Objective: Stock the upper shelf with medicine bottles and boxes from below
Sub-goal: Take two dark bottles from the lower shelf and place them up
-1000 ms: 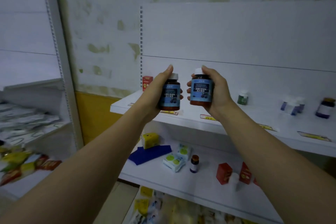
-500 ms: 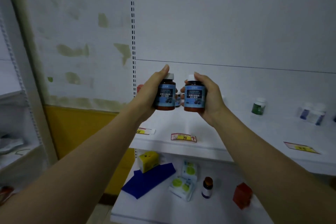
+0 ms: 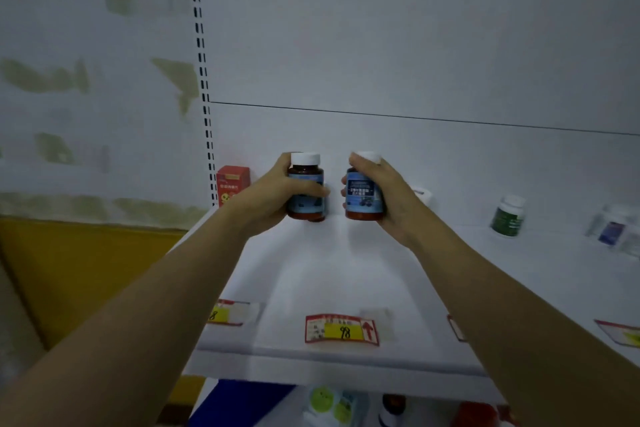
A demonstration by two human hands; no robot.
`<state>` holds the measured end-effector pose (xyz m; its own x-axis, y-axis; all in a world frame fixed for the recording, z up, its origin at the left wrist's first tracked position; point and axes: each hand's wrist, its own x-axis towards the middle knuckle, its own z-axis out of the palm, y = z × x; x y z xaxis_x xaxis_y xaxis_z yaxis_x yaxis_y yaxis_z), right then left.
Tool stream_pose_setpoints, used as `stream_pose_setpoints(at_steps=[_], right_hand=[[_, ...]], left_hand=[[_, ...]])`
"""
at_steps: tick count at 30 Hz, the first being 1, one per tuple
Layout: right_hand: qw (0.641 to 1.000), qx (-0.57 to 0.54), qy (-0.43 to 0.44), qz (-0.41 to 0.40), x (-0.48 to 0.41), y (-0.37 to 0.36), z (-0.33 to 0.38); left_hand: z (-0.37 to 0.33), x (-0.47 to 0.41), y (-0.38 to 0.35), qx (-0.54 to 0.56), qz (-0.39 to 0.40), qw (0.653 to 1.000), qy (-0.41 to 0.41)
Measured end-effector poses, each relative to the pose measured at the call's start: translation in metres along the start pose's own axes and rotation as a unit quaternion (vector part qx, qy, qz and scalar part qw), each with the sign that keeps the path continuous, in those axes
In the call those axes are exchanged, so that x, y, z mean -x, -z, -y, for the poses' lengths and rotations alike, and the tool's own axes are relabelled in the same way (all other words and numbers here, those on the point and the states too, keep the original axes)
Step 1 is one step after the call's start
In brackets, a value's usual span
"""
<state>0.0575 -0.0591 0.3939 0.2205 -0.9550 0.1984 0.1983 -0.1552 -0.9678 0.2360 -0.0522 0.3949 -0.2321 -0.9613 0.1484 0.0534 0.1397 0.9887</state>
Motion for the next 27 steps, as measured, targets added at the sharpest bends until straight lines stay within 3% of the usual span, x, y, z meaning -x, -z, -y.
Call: stream_pose_setpoints(at_steps=[9,13,18,23,27], right_hand=[[0.992,0.112,-0.055,0.0,-0.065,0.035,-0.055],[0.978,0.196,-0.066,-0.029,-0.076,0.044,-0.081],[0.965,0.247,-0.07,-0.059,-0.088,0.044,-0.105],[0.902,0.423,-0.027,-0.084,-0.109,0.042,-0.106],[0.878,0.465,-0.009,-0.114,-0.12,0.037,-0.105]], left_hand=[[0.051,-0.064,0.018,-0.027,0.013,0.999,0.044],[0.073,-0.077,0.022,-0.162,-0.027,0.986,0.017],[0.1,-0.09,0.022,-0.239,-0.101,0.966,-0.007],[0.104,-0.105,0.017,-0.291,-0.114,0.95,-0.015],[0.107,-0.111,0.017,-0.269,-0.118,0.956,0.014]])
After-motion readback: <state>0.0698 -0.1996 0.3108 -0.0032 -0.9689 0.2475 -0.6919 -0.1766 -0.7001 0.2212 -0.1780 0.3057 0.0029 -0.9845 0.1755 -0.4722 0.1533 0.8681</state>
